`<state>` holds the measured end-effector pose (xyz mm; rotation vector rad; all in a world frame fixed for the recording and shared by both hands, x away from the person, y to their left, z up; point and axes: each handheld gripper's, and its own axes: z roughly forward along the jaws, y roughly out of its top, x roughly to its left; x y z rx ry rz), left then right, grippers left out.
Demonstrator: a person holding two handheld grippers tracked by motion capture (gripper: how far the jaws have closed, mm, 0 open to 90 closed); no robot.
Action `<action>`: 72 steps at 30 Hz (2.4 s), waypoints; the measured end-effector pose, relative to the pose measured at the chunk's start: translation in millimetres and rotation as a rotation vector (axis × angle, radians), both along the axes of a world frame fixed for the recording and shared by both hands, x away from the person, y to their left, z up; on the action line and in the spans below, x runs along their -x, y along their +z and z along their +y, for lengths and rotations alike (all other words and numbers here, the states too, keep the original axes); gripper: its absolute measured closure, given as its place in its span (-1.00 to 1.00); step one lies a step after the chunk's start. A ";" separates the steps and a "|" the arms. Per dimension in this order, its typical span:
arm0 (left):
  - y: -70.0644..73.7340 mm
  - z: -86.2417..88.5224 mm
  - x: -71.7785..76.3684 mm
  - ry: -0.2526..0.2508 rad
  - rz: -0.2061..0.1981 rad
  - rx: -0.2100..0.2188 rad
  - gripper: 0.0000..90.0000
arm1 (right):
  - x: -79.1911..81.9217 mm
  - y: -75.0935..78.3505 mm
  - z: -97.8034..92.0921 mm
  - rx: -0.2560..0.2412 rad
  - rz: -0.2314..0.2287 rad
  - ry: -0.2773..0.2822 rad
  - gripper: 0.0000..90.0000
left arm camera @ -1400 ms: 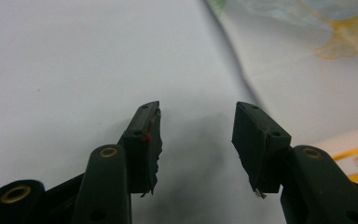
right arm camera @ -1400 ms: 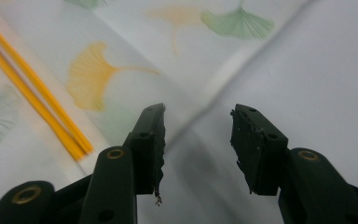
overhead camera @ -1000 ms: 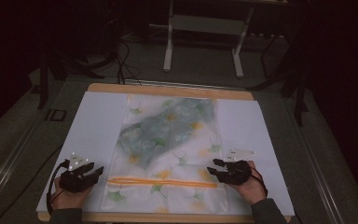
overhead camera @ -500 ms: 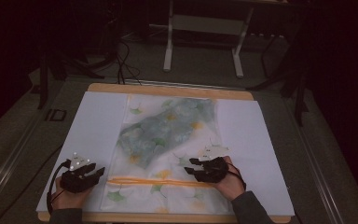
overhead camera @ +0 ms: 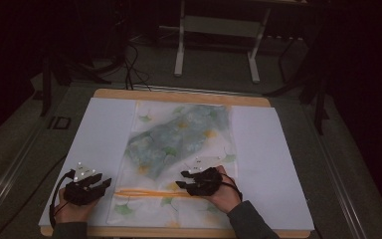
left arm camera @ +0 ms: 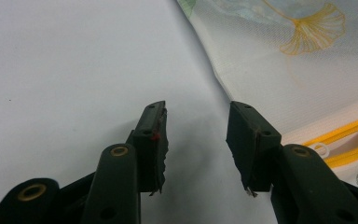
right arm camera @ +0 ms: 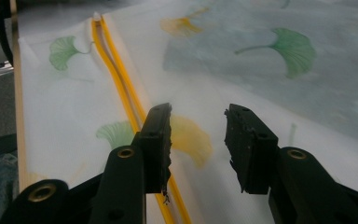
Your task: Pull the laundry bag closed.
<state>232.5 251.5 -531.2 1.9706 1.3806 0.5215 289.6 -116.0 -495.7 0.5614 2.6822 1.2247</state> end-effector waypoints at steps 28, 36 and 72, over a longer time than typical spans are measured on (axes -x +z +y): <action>1.1 0.1 0.0 -0.010 -0.005 -0.006 0.28 | 2.6 -7.1 81.8 -0.006 0.005 0.135 0.47; 1.2 -0.4 -0.3 -0.013 -0.007 -0.002 0.28 | 4.5 -16.3 100.7 -0.003 0.020 0.167 0.50; 2.5 5.2 1.7 -0.018 -0.001 0.014 0.28 | 6.8 -42.3 180.1 0.052 0.039 0.239 0.69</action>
